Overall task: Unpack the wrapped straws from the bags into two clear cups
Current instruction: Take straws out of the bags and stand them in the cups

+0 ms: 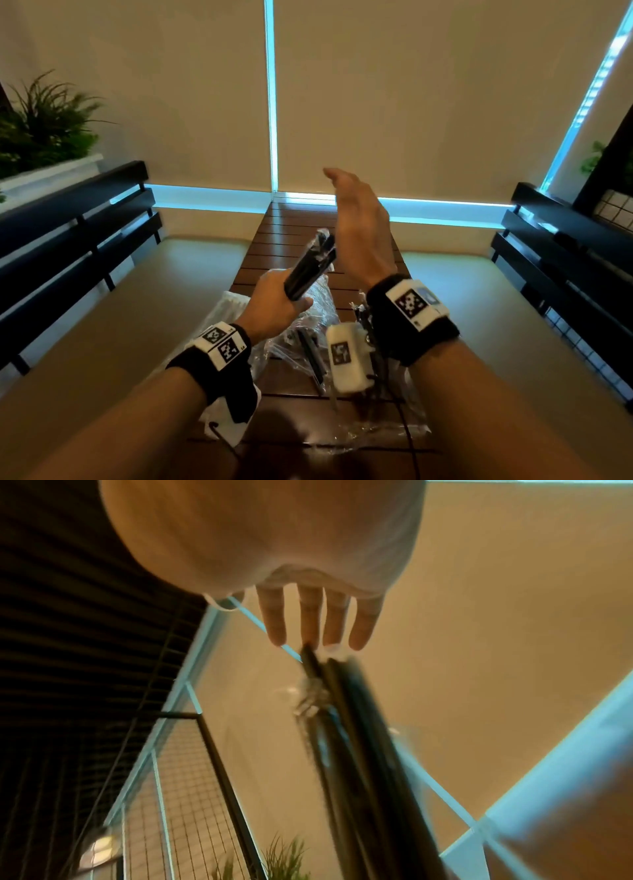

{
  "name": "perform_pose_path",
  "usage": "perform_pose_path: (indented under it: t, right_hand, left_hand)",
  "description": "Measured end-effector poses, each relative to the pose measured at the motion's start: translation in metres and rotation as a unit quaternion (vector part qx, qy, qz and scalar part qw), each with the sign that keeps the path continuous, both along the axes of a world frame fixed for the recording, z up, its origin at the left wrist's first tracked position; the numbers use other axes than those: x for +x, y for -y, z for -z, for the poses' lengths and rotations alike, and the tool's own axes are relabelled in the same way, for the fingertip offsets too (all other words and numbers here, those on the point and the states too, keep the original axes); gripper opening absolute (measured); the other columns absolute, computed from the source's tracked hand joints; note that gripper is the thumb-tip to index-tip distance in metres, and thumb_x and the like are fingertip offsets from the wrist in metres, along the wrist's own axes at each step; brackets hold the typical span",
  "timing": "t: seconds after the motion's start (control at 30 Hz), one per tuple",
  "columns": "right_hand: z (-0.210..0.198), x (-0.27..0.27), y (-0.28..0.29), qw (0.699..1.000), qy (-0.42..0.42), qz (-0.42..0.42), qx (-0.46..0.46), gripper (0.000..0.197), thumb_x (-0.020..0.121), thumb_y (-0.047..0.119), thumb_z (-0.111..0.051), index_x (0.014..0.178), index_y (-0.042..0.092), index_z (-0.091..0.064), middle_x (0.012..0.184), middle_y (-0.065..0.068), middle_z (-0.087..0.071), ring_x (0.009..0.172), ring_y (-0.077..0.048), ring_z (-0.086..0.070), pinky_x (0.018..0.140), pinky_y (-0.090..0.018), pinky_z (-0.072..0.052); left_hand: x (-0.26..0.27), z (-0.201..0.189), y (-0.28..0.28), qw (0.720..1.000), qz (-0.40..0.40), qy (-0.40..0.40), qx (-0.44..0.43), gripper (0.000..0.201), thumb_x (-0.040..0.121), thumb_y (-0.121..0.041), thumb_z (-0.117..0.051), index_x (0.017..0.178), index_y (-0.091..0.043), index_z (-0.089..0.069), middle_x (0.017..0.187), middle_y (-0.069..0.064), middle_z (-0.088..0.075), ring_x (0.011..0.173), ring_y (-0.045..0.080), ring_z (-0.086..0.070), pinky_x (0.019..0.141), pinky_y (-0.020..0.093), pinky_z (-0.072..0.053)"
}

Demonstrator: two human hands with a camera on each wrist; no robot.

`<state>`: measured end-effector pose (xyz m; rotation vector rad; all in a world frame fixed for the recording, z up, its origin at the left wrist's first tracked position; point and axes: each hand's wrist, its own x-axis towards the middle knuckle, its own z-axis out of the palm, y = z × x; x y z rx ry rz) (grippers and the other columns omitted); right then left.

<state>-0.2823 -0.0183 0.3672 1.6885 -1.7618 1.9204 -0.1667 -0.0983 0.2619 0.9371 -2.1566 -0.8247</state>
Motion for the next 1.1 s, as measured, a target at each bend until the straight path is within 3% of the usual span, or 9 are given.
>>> perform_pose_path:
  t: [0.2, 0.3, 0.4, 0.5, 0.63, 0.73, 0.83, 0.97, 1.1]
  right_hand:
    - [0.025, 0.004, 0.023, 0.946, -0.221, 0.089, 0.218, 0.057, 0.1, 0.044, -0.023, 0.087, 0.015, -0.071, 0.087, -0.003, -0.072, 0.084, -0.026, -0.066, 0.079, -0.037, -0.051]
    - [0.036, -0.005, 0.019, 0.985, -0.106, 0.059, 0.121, 0.044, 0.1, 0.041, -0.038, 0.084, 0.015, -0.069, 0.078, 0.006, -0.068, 0.074, -0.01, -0.062, 0.07, -0.031, -0.049]
    - [0.038, -0.006, 0.007, 0.996, 0.056, -0.044, 0.052, 0.034, 0.087, 0.05, -0.063, 0.113, 0.027, -0.062, 0.093, 0.015, -0.068, 0.085, 0.004, -0.062, 0.077, -0.015, -0.049]
    - [0.051, -0.009, 0.005, 0.965, 0.204, -0.142, 0.084, 0.059, 0.071, 0.045, -0.081, 0.121, 0.032, -0.051, 0.102, 0.008, -0.068, 0.095, -0.006, -0.067, 0.087, -0.029, -0.055]
    - [0.051, -0.023, 0.0, 0.96, 0.241, -0.123, 0.073, 0.032, 0.074, 0.025, -0.083, 0.094, 0.009, -0.063, 0.079, 0.001, -0.065, 0.078, -0.013, -0.065, 0.079, -0.038, -0.057]
    - [0.049, -0.036, -0.004, 0.976, 0.207, -0.035, 0.066, 0.032, 0.08, 0.035, -0.076, 0.071, 0.01, -0.058, 0.065, -0.003, -0.06, 0.064, -0.017, -0.06, 0.07, -0.044, -0.056]
    - [0.041, -0.051, -0.014, 0.963, 0.265, 0.045, 0.017, 0.024, 0.081, 0.031, -0.074, 0.071, 0.018, -0.057, 0.064, -0.001, -0.064, 0.063, -0.022, -0.066, 0.067, -0.045, -0.059]
    - [0.016, -0.079, -0.034, 0.957, 0.274, 0.093, -0.036, 0.019, 0.08, 0.013, -0.07, 0.069, 0.015, -0.054, 0.051, 0.008, -0.053, 0.044, -0.011, -0.058, 0.056, -0.035, -0.055]
    - [0.006, -0.102, -0.045, 0.952, 0.276, 0.12, -0.061, 0.018, 0.076, 0.008, -0.065, 0.068, 0.013, -0.05, 0.049, 0.005, -0.047, 0.042, -0.016, -0.049, 0.05, -0.036, -0.048]
  left_hand:
    - [-0.017, -0.007, -0.005, 0.998, 0.046, -0.042, 0.004, 0.037, 0.077, -0.012, -0.079, 0.063, -0.03, -0.05, 0.052, -0.019, -0.058, 0.051, -0.005, -0.052, 0.053, 0.011, -0.037]
    - [-0.018, 0.0, -0.004, 0.997, 0.049, -0.054, 0.027, 0.026, 0.077, -0.014, -0.079, 0.076, -0.031, -0.06, 0.07, -0.014, -0.067, 0.065, -0.003, -0.06, 0.065, 0.018, -0.048]
    - [-0.021, -0.004, -0.007, 0.997, 0.023, -0.075, 0.026, 0.026, 0.078, -0.014, -0.078, 0.077, -0.031, -0.059, 0.073, -0.007, -0.066, 0.066, 0.01, -0.06, 0.066, 0.031, -0.048]
    - [-0.04, -0.017, -0.019, 0.991, 0.028, -0.128, 0.02, 0.023, 0.084, -0.011, -0.07, 0.084, -0.033, -0.063, 0.084, -0.005, -0.071, 0.084, 0.014, -0.069, 0.074, 0.032, -0.056]
    - [-0.066, -0.027, -0.036, 0.987, 0.034, -0.153, 0.02, 0.019, 0.09, -0.007, -0.063, 0.106, -0.015, -0.065, 0.095, -0.001, -0.069, 0.089, 0.004, -0.066, 0.081, 0.032, -0.058]
    - [-0.081, -0.031, -0.047, 0.99, 0.087, -0.111, -0.019, 0.026, 0.084, -0.004, -0.064, 0.109, 0.003, -0.064, 0.1, 0.017, -0.069, 0.093, 0.027, -0.065, 0.081, 0.04, -0.056]
    - [-0.096, -0.028, -0.046, 0.986, 0.164, -0.023, -0.025, 0.02, 0.076, -0.019, -0.07, 0.095, -0.015, -0.065, 0.086, 0.005, -0.07, 0.082, 0.025, -0.065, 0.069, 0.032, -0.05]
    - [-0.096, 0.0, -0.021, 0.962, 0.231, 0.143, -0.01, 0.084, 0.064, -0.039, -0.084, 0.136, -0.023, -0.045, 0.13, 0.0, -0.049, 0.119, 0.017, -0.049, 0.099, 0.034, -0.046]
    - [-0.089, 0.036, -0.007, 0.948, 0.199, 0.249, 0.014, 0.112, 0.063, -0.031, -0.087, 0.15, -0.031, -0.017, 0.14, 0.006, -0.026, 0.13, 0.028, -0.04, 0.107, 0.038, -0.042]
